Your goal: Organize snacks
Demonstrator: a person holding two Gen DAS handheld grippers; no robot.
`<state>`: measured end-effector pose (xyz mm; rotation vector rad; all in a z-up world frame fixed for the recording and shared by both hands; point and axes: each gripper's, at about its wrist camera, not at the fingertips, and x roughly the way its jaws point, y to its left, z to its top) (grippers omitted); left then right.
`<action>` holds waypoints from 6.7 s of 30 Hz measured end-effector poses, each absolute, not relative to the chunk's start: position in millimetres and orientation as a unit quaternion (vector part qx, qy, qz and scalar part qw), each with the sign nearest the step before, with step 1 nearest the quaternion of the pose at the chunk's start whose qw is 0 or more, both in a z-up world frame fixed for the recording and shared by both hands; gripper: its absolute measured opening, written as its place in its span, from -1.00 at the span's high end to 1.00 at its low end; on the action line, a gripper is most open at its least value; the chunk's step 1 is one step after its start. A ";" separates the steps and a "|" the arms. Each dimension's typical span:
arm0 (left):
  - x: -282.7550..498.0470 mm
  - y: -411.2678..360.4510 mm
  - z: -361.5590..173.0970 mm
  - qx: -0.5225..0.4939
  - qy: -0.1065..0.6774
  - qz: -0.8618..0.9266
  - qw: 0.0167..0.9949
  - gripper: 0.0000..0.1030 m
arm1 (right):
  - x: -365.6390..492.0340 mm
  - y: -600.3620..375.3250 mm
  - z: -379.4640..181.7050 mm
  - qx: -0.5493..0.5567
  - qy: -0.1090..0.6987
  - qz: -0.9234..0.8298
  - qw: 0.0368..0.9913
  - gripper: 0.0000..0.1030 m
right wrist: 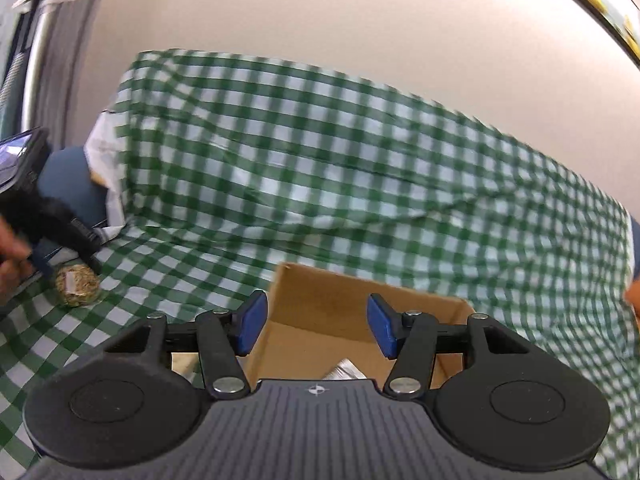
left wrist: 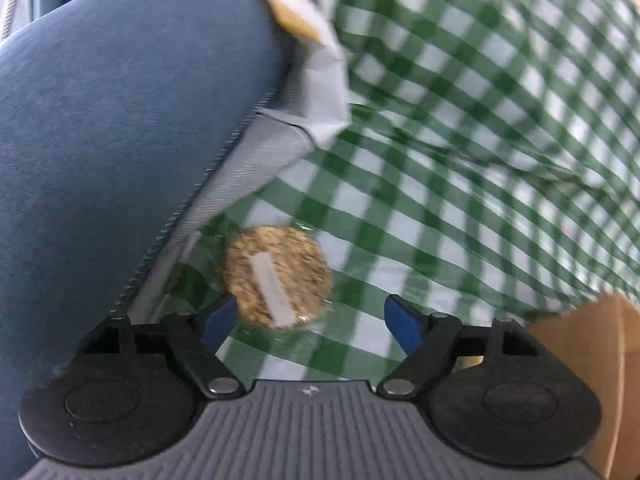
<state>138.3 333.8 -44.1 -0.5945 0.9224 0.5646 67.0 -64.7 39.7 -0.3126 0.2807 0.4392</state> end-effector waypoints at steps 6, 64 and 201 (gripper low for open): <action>138.2 345.4 -49.0 -0.327 0.425 0.289 0.793 -0.67 | 93.5 -17.4 46.3 -0.125 0.182 0.269 0.937 -0.13; 53.6 258.0 1.6 -0.174 0.394 0.240 0.870 -0.67 | 98.5 15.7 -3.0 -0.122 0.353 0.293 0.880 0.26; -21.2 -14.9 11.7 -0.081 0.340 0.040 0.936 -0.99 | 34.2 -222.0 31.9 -0.043 0.293 0.102 0.950 -0.99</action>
